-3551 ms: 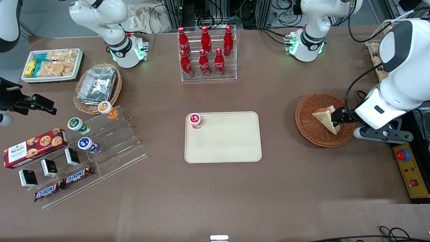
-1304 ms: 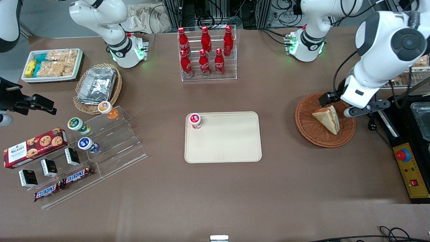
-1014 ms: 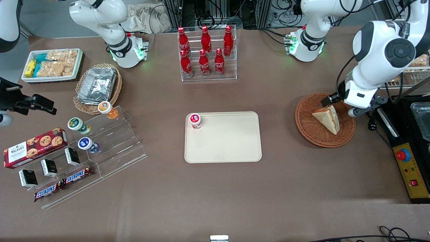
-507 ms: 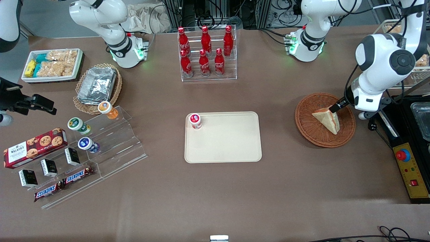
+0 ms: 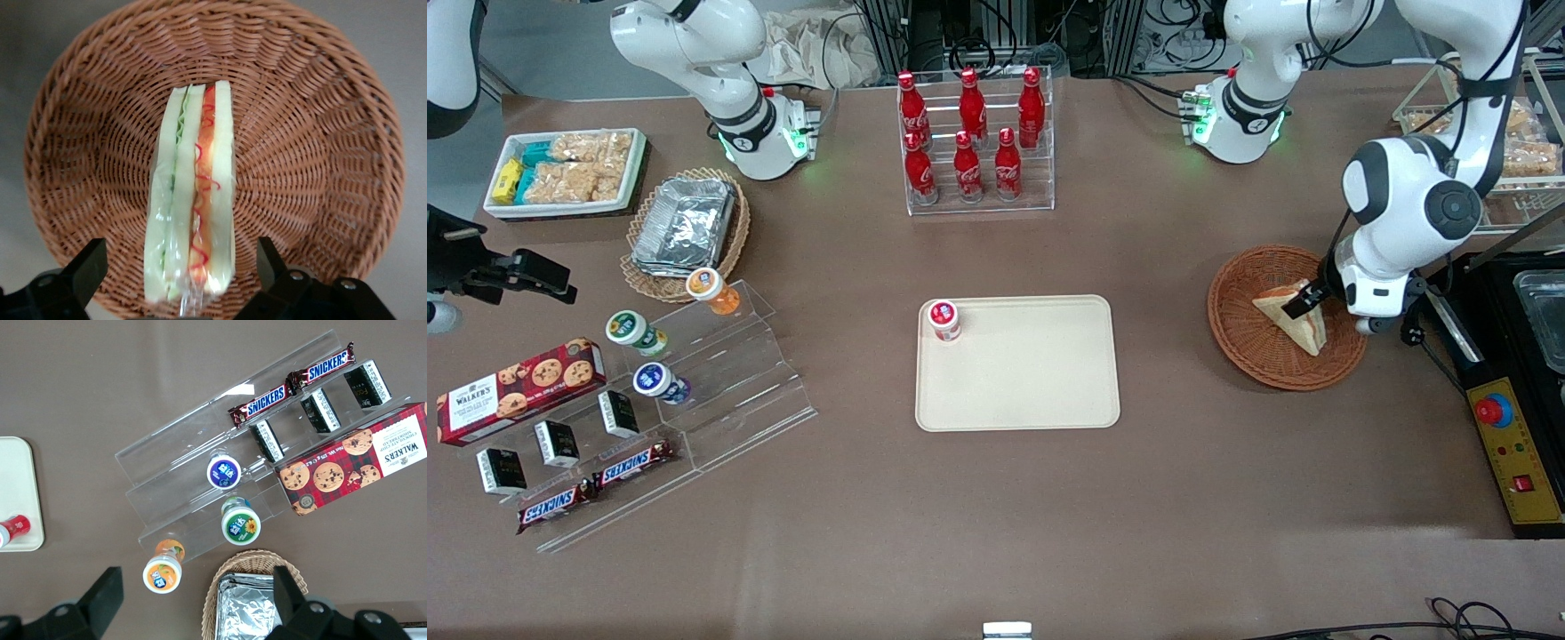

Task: Place sandwich from basket to tray
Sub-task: 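Close the left gripper on the sandwich's edge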

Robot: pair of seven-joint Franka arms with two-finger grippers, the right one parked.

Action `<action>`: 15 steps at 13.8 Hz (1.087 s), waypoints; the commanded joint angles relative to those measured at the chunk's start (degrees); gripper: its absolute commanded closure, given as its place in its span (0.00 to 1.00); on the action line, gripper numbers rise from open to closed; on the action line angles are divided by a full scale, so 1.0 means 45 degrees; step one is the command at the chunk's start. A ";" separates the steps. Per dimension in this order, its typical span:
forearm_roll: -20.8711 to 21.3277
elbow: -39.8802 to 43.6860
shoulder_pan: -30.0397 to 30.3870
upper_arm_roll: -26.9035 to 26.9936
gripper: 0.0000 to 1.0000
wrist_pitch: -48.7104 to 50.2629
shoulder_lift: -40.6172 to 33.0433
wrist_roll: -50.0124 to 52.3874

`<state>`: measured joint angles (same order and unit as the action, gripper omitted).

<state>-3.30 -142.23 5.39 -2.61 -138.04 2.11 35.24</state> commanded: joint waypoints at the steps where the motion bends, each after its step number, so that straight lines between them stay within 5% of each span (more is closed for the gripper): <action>1: -0.0224 0.0045 0.0209 -0.0122 0.00 -0.0730 0.0855 0.0314; 5: -0.0380 0.0104 0.0209 -0.0122 0.04 -0.1180 0.1600 0.0314; 8: -0.0380 0.0181 0.0209 -0.0122 0.54 -0.1122 0.1426 0.0314; 9: -0.0380 0.0201 0.0190 -0.0122 0.64 -0.1102 0.1348 0.0314; 15: -0.0361 0.0727 0.0190 -0.0142 0.72 0.0340 0.0197 0.0314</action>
<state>-4.68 -139.76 5.78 -2.66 -139.94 6.10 35.39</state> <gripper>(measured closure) 0.612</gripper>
